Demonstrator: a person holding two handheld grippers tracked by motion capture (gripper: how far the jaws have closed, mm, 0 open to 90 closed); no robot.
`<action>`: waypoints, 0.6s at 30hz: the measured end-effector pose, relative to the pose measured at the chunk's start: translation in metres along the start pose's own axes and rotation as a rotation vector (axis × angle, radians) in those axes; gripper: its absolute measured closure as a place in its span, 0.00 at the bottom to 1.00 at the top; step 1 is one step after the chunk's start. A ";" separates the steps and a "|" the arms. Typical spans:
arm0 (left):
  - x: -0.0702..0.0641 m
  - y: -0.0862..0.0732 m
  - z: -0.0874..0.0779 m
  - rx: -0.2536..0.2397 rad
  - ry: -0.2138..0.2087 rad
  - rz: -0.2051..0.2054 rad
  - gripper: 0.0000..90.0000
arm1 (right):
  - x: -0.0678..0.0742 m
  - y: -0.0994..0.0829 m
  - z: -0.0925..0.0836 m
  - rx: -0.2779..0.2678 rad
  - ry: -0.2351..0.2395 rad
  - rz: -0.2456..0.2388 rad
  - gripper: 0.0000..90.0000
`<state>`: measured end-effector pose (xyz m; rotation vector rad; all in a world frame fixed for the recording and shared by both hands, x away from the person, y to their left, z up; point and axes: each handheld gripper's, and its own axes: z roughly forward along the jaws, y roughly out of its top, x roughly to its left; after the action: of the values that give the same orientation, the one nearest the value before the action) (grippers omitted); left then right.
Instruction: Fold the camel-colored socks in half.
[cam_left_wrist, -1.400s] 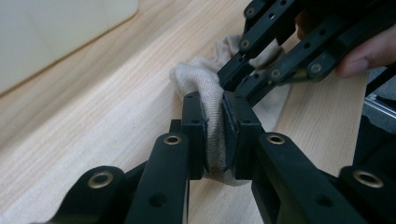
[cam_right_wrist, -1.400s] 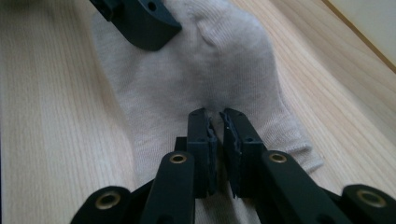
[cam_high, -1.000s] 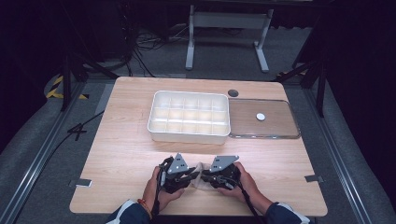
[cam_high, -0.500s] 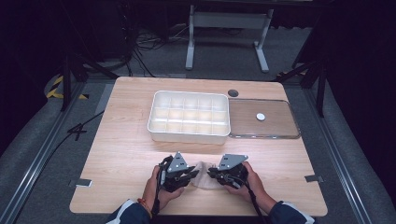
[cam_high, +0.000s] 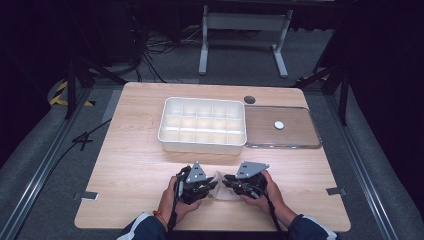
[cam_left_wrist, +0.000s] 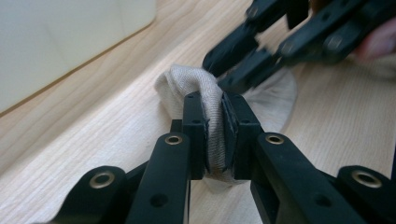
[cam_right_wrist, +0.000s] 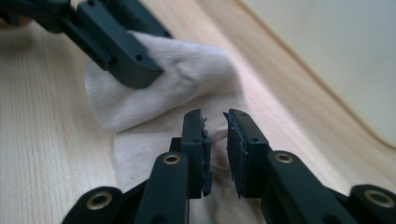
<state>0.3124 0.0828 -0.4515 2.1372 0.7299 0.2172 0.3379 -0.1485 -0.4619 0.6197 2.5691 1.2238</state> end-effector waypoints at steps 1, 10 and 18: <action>0.000 0.000 0.000 -0.001 -0.001 -0.006 0.89 | -0.003 0.000 -0.004 -0.013 0.001 0.004 0.84; -0.001 0.000 -0.001 -0.006 -0.001 -0.002 0.89 | -0.008 -0.014 -0.033 0.034 -0.010 -0.003 0.75; -0.002 0.002 0.001 -0.006 0.001 0.009 0.89 | -0.019 -0.025 -0.025 0.085 -0.017 0.058 0.77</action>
<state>0.3117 0.0800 -0.4500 2.1349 0.7195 0.2248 0.3383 -0.1884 -0.4658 0.7231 2.6177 1.1258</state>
